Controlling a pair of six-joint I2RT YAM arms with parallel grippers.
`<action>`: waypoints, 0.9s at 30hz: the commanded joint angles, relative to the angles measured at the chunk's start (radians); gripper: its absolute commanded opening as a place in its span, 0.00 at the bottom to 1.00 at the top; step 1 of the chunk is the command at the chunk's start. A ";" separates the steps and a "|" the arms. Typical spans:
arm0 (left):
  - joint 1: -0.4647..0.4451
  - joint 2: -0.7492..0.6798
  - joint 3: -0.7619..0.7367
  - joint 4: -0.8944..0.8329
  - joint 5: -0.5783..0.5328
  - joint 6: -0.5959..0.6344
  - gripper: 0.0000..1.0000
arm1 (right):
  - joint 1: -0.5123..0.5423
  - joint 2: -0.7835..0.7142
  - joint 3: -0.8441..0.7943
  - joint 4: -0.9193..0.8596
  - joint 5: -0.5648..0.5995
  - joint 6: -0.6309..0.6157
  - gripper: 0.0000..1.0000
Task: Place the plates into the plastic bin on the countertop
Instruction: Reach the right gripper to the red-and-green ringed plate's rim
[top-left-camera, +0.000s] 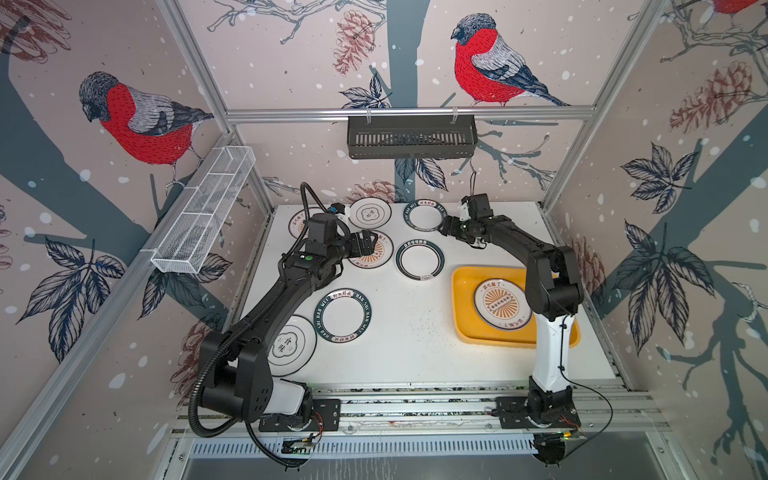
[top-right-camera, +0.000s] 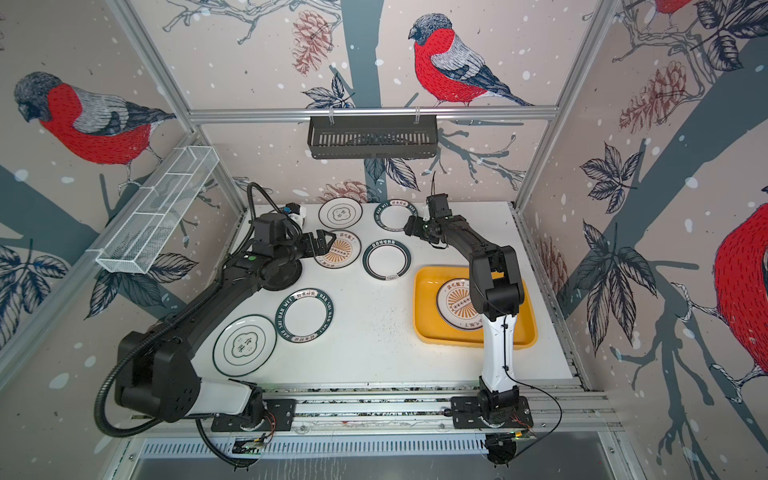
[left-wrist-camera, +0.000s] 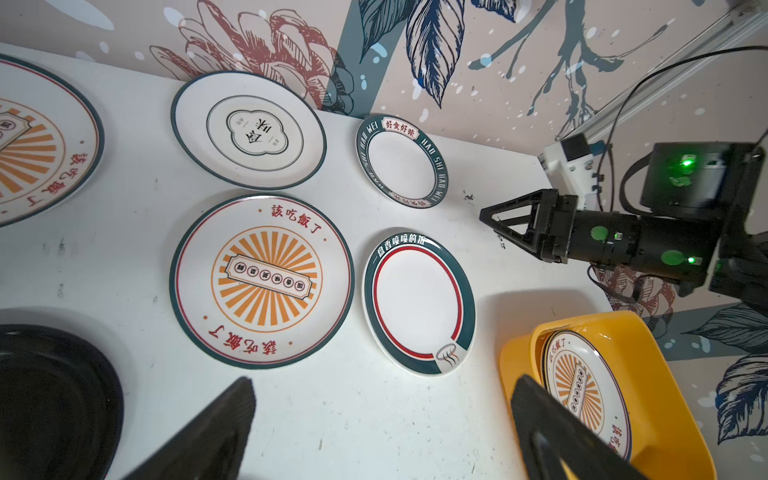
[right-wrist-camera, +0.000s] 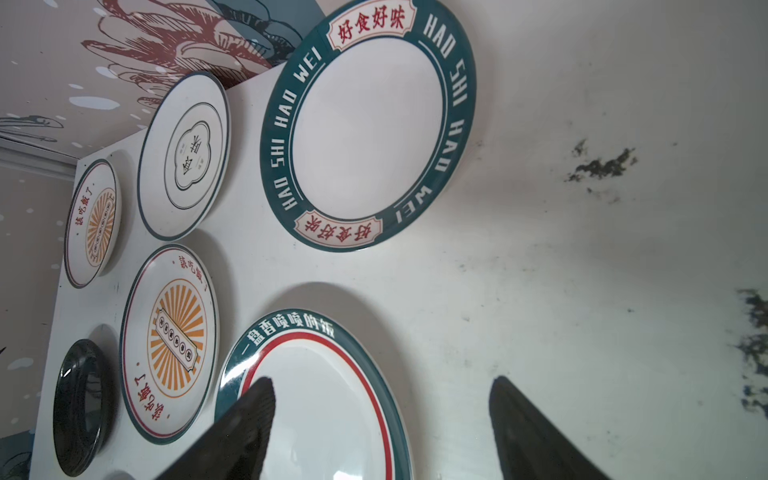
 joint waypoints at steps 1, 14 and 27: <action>0.002 -0.011 -0.001 0.044 0.036 0.015 0.96 | -0.001 0.030 0.037 -0.084 -0.067 -0.044 0.79; 0.002 -0.014 -0.001 0.050 0.052 0.008 0.96 | -0.007 0.132 0.130 -0.207 -0.102 -0.096 0.63; 0.002 -0.005 -0.002 0.053 0.064 -0.001 0.96 | -0.011 0.178 0.141 -0.279 -0.154 -0.153 0.48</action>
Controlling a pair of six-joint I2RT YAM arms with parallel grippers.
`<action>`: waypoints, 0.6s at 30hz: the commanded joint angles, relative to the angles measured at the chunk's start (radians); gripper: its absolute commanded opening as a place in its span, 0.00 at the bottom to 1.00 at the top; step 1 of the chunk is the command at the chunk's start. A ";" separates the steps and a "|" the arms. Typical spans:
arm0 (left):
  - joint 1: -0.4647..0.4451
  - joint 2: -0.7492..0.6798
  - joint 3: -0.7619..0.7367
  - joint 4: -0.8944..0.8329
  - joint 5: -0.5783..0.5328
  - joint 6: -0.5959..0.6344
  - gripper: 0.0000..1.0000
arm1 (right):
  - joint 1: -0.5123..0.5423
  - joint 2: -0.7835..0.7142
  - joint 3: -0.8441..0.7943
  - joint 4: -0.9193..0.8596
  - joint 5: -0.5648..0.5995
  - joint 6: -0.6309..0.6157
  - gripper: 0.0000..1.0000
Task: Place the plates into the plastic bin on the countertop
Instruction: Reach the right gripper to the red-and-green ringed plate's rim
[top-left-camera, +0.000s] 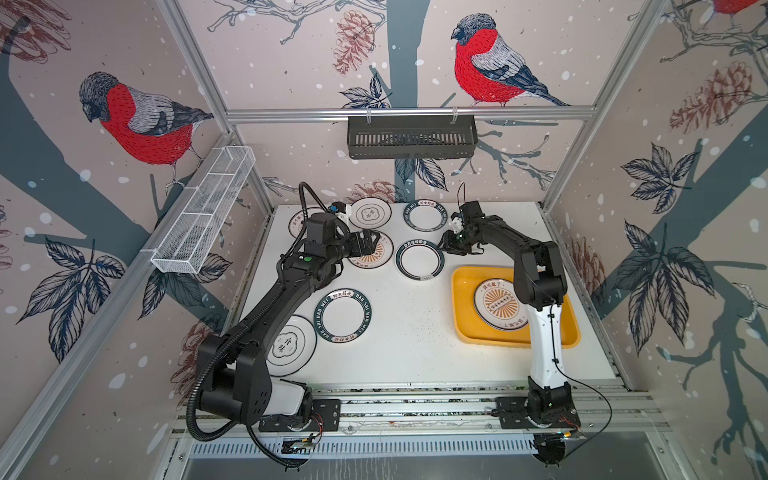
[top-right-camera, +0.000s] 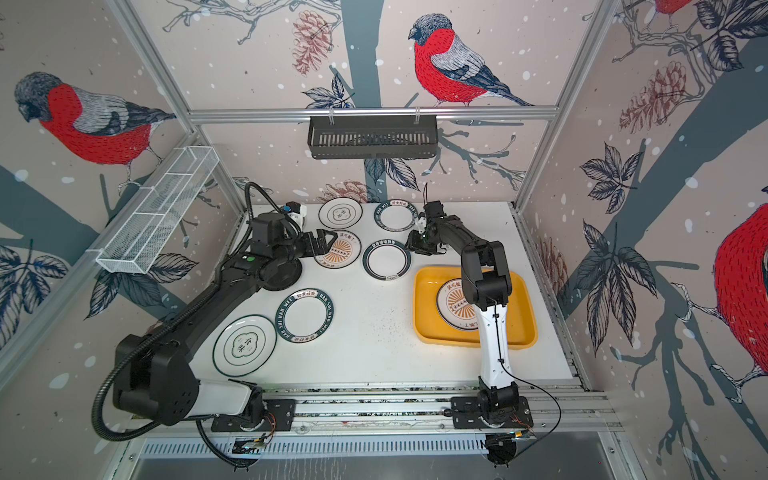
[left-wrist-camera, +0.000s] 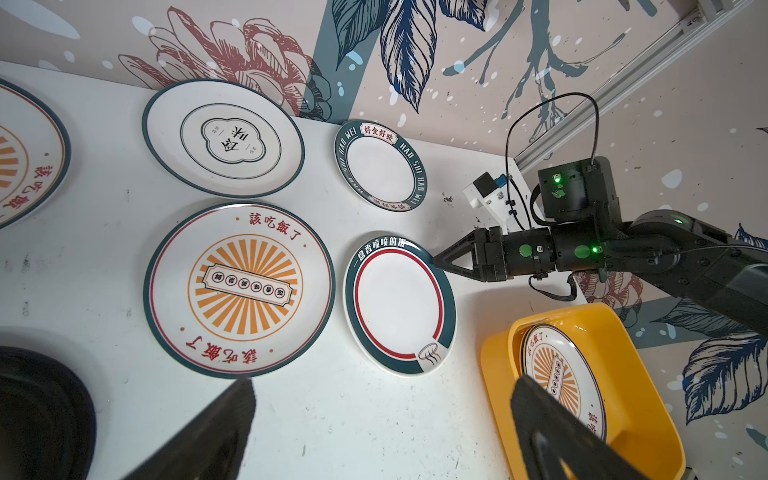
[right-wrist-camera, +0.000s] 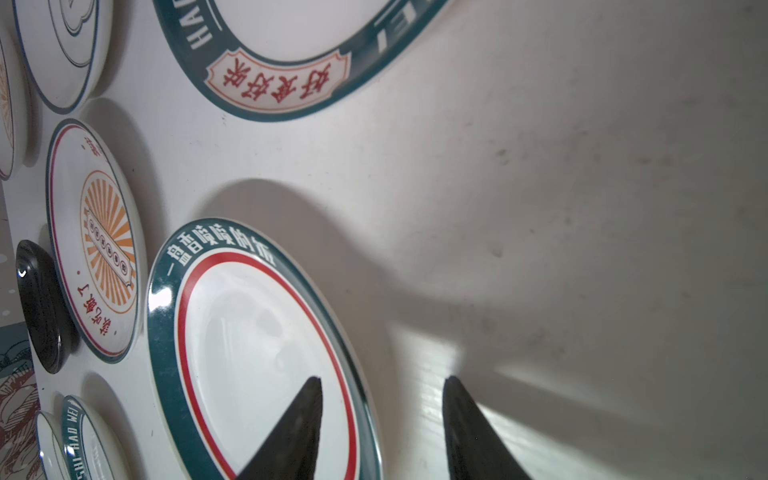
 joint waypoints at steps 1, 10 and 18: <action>0.002 0.002 0.000 0.036 0.021 0.001 0.96 | 0.002 0.015 0.009 -0.039 -0.018 -0.030 0.48; 0.001 0.003 0.001 0.034 0.015 0.000 0.96 | 0.007 0.037 -0.002 -0.035 -0.045 -0.039 0.37; 0.001 0.011 0.001 0.031 0.009 0.001 0.96 | 0.009 0.035 -0.023 -0.029 -0.059 -0.045 0.22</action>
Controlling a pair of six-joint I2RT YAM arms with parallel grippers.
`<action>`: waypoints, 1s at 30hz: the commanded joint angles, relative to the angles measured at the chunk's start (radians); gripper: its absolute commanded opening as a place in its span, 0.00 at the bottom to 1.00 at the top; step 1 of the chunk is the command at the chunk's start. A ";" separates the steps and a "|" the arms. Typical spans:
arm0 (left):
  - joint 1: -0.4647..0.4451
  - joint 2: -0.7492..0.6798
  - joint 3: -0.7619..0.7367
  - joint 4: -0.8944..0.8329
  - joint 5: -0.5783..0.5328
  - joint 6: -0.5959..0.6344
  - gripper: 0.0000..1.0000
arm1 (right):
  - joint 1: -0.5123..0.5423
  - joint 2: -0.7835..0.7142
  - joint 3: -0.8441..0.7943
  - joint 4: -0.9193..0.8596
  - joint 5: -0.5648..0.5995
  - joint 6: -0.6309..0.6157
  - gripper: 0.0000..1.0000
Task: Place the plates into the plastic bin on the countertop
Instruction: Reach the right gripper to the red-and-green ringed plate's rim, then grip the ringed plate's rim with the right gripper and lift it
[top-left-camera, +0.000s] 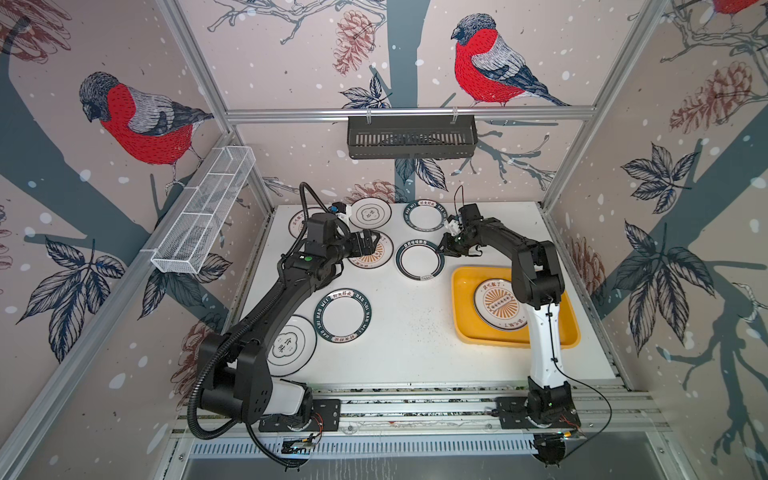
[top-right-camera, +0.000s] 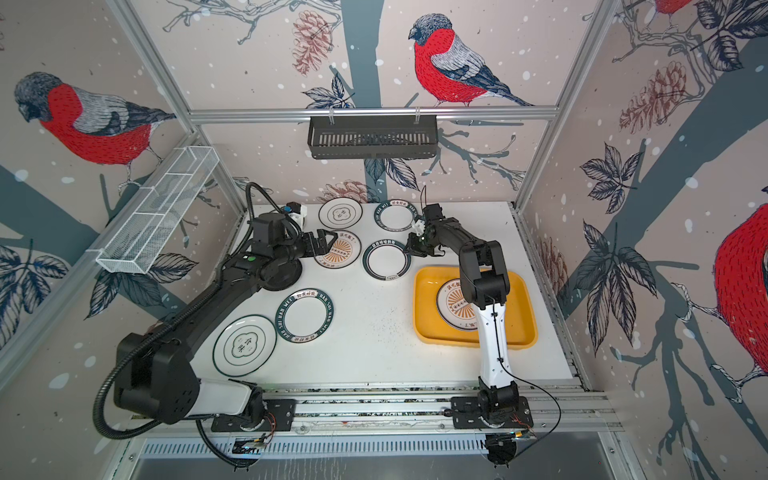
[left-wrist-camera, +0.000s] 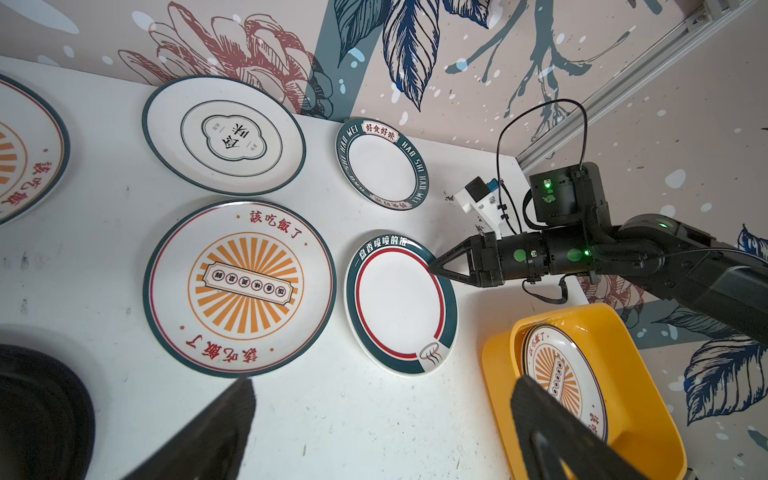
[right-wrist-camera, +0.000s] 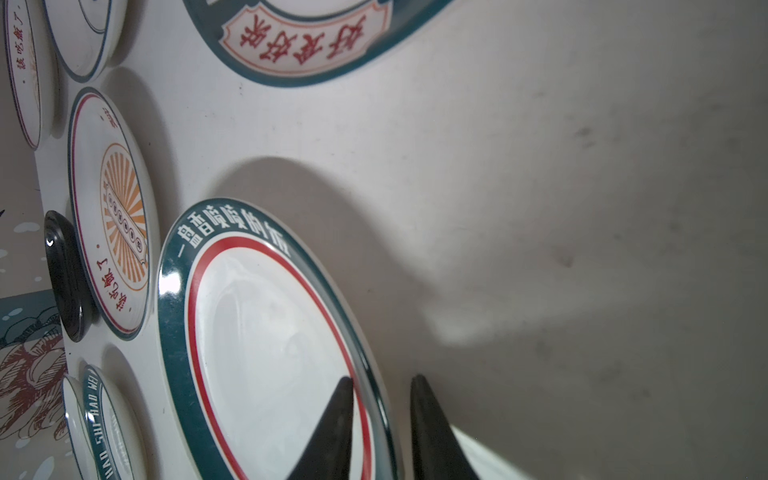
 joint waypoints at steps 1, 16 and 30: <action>0.001 0.003 0.001 0.029 0.010 0.003 0.96 | 0.003 0.012 -0.013 -0.049 0.005 -0.008 0.21; 0.001 0.019 0.001 0.026 0.003 0.003 0.96 | 0.000 -0.045 -0.045 -0.027 -0.005 -0.030 0.03; 0.001 0.032 0.001 0.025 0.011 0.000 0.96 | 0.003 -0.212 -0.126 0.066 -0.012 0.004 0.02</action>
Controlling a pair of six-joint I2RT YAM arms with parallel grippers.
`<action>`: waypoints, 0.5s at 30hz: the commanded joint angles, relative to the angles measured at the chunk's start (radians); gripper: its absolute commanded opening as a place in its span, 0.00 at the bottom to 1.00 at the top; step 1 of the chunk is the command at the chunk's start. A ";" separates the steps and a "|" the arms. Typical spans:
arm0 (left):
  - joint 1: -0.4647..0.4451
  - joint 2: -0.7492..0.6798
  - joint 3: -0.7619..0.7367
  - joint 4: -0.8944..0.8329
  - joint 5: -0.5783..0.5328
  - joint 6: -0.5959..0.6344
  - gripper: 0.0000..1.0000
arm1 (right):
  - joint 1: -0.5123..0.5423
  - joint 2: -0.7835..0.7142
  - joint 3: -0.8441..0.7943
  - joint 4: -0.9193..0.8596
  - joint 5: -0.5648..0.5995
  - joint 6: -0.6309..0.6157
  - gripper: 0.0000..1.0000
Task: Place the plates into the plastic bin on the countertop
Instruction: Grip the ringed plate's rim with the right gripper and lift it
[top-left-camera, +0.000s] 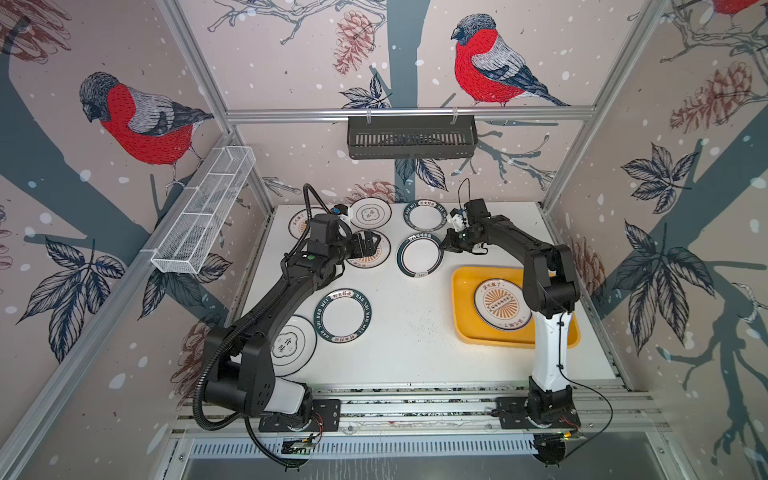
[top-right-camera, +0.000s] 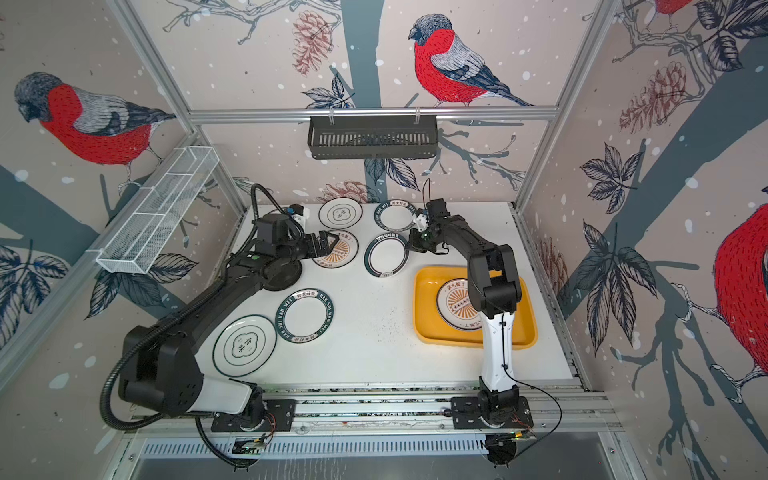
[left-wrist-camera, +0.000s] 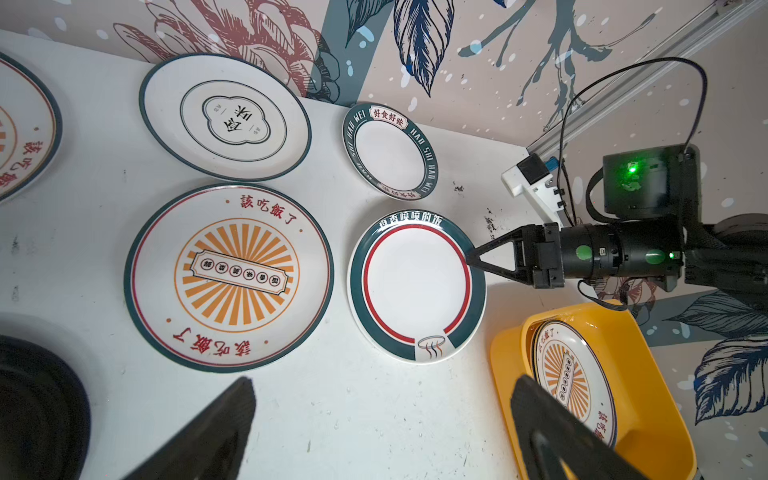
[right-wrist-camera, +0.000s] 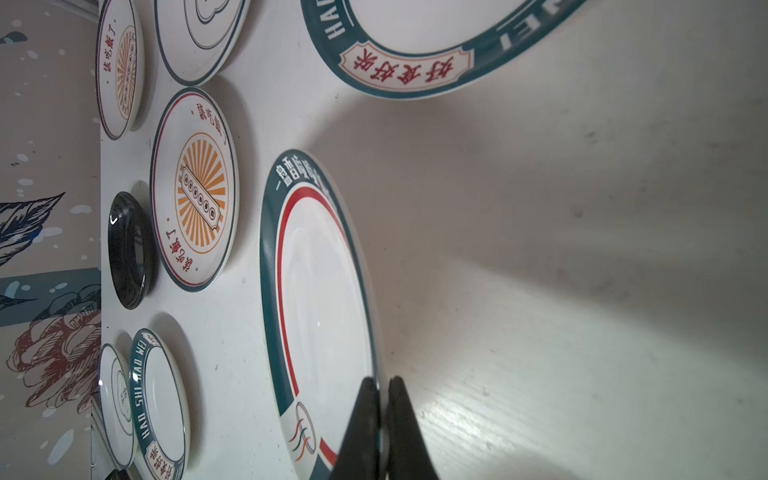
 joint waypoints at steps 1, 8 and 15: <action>0.001 -0.001 0.001 0.027 0.013 -0.001 0.96 | 0.002 -0.044 -0.024 0.054 0.014 0.019 0.02; 0.001 0.005 -0.001 0.033 0.031 -0.009 0.96 | 0.004 -0.134 -0.096 0.139 0.023 0.078 0.02; 0.000 -0.001 -0.009 0.057 0.077 -0.017 0.96 | 0.005 -0.200 -0.144 0.185 0.022 0.111 0.01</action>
